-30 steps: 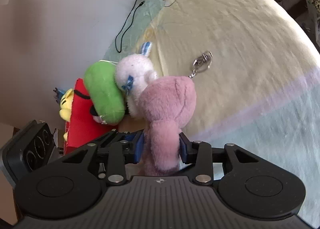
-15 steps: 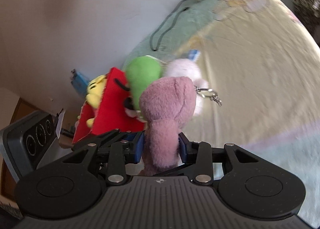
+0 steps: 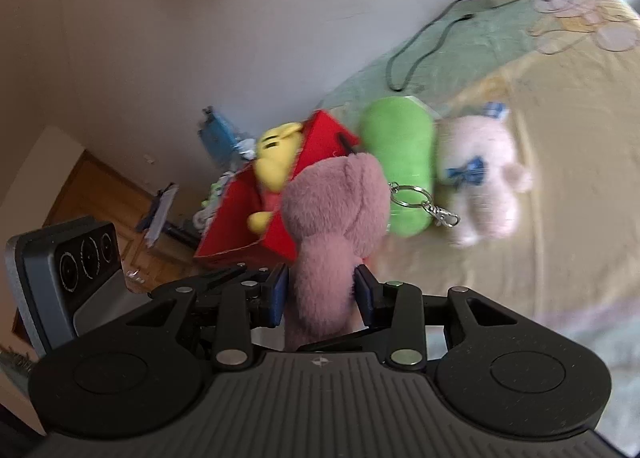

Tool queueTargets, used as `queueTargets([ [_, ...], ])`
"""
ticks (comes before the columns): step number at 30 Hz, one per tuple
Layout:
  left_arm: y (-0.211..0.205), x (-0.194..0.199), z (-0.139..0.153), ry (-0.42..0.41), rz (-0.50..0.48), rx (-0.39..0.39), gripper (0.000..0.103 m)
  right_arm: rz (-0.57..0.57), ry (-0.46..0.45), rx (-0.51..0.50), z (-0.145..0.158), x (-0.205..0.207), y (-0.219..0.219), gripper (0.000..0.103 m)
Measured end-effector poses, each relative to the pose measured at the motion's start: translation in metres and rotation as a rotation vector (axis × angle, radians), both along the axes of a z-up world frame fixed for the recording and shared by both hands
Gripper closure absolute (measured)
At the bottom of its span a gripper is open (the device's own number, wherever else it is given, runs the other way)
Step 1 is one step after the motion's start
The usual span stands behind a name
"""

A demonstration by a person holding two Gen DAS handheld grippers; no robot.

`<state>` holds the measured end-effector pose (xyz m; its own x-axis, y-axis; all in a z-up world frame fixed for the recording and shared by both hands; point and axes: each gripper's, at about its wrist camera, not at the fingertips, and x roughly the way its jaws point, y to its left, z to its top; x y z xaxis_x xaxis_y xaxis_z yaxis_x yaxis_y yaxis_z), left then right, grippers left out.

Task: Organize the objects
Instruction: 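Carry the pink teddy bear in the right gripper toward the red box, then lower the pink teddy bear into the red box beside the tiger plush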

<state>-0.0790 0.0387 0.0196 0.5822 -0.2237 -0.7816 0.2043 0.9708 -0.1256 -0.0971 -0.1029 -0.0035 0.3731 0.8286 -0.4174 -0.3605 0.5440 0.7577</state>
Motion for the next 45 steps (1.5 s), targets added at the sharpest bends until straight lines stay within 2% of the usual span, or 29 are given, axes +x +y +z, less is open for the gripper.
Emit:
queueTargets([
  [7,0.031,-0.021,0.018,-0.057,0.035,-0.021,0.009,0.048,-0.079,-0.005,0.02,-0.009,0.033,0.065],
  [14,0.068,-0.032,0.037,-0.135,-0.012,-0.024,0.009,0.01,-0.149,-0.01,0.041,-0.015,0.063,0.064],
  [17,0.095,-0.037,0.042,-0.143,-0.031,-0.023,0.009,-0.015,-0.14,0.01,0.043,-0.016,0.086,0.065],
  [22,0.146,-0.047,0.052,-0.16,-0.029,-0.056,0.009,-0.023,-0.178,0.003,0.054,-0.019,0.134,0.065],
  [30,0.215,-0.043,0.065,-0.19,-0.036,-0.072,0.009,-0.04,-0.245,-0.009,0.064,-0.01,0.202,0.065],
  [40,0.263,-0.016,0.08,-0.249,-0.055,-0.066,0.009,-0.115,-0.322,-0.041,0.079,0.007,0.255,0.064],
  [45,0.286,0.004,0.068,-0.211,-0.048,-0.108,0.009,-0.131,-0.322,-0.081,0.074,0.019,0.273,0.064],
])
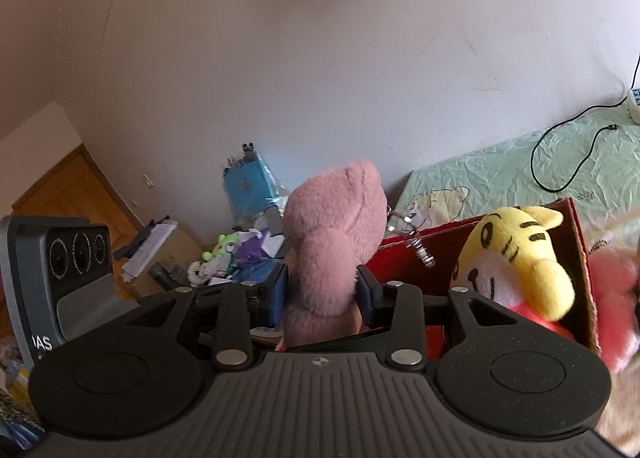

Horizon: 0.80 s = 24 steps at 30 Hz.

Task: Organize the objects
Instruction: 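Lower the pink teddy bear into the red box beside the tiger plush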

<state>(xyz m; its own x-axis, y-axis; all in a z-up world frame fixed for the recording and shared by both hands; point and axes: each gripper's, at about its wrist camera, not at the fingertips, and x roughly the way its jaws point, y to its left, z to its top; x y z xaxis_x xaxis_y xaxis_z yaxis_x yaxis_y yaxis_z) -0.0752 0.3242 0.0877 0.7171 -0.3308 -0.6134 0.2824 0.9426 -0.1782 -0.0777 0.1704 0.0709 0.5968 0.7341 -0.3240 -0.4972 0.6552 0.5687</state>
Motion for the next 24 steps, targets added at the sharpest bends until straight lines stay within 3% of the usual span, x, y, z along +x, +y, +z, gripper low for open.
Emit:
queueTargets([
  [13,0.016,0.049,-0.057,0.138,-0.018,-0.006,0.012,-0.058,0.158,-0.083,-0.043,0.035,0.015,0.067],
  [24,0.015,0.066,-0.09,0.236,0.002,0.012,0.014,-0.087,0.232,-0.161,-0.068,0.048,0.022,0.071],
])
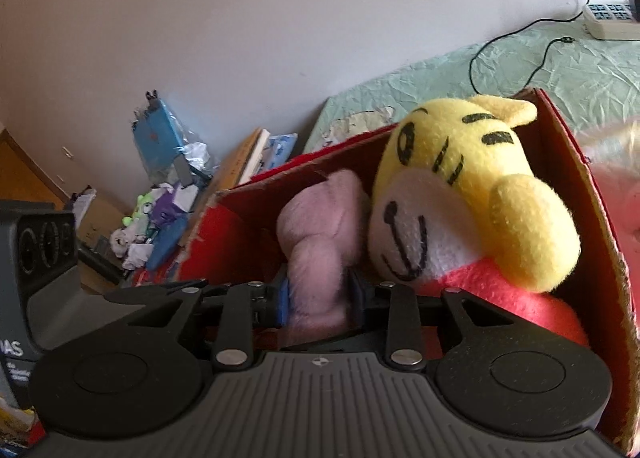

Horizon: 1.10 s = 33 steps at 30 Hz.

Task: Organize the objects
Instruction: 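Lower the pink teddy bear into the red box beside the tiger plush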

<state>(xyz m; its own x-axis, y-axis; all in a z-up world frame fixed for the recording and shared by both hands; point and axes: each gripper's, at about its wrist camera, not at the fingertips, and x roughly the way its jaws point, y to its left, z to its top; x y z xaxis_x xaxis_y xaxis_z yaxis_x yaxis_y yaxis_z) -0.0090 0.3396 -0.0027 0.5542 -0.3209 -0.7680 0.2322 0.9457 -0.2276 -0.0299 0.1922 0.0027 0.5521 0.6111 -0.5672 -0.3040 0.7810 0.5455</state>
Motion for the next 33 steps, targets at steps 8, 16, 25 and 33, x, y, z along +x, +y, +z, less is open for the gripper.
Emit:
queueTargets([
  [8,-0.005,0.007,-0.007,0.042,0.014,0.047,0.012,-0.011,-0.003,-0.03,-0.007,0.005,0.004,0.074],
  [16,-0.011,0.011,-0.01,0.073,0.002,0.09,0.005,-0.009,0.004,-0.015,-0.008,0.003,-0.001,0.073],
  [25,-0.016,0.009,-0.011,0.078,0.001,0.125,0.001,-0.022,0.033,0.03,-0.01,-0.003,-0.009,0.073],
  [33,-0.021,0.008,-0.01,0.068,0.001,0.165,0.001,-0.036,0.054,0.06,-0.011,-0.006,-0.014,0.074],
])
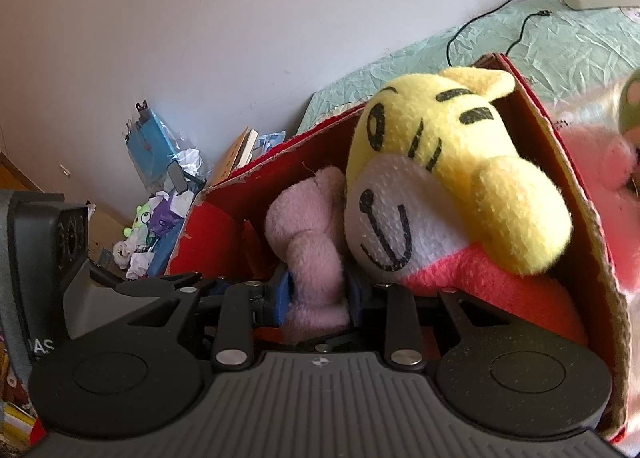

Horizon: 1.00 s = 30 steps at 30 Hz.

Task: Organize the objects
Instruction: 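Lower the pink teddy bear into the red box beside the tiger plush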

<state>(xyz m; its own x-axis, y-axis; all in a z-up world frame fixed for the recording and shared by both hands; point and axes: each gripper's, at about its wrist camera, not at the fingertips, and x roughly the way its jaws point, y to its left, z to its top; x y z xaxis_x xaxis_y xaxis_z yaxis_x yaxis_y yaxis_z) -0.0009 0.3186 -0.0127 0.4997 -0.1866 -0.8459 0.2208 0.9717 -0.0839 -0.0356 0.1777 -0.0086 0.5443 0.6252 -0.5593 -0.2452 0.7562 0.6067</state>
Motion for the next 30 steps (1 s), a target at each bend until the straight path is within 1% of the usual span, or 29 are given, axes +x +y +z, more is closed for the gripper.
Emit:
queueTargets([
  [6,-0.0054,-0.0016,-0.0006,-0.011,-0.006,0.048,0.001,-0.021,0.013,0.026,-0.0021,-0.0016,-0.0066,0.077],
  [11,-0.0047,-0.0018,-0.0006,-0.01,0.0,0.049,0.001,-0.015,-0.001,-0.001,-0.0034,-0.0026,-0.0034,0.077],
  [20,-0.006,-0.0031,-0.0004,-0.025,0.003,0.064,0.001,-0.011,-0.013,0.007,-0.0092,-0.0014,-0.0061,0.077],
  [30,-0.0085,-0.0055,0.0001,-0.046,-0.003,0.082,0.002,-0.008,-0.029,0.002,-0.0082,-0.0018,-0.0049,0.077],
])
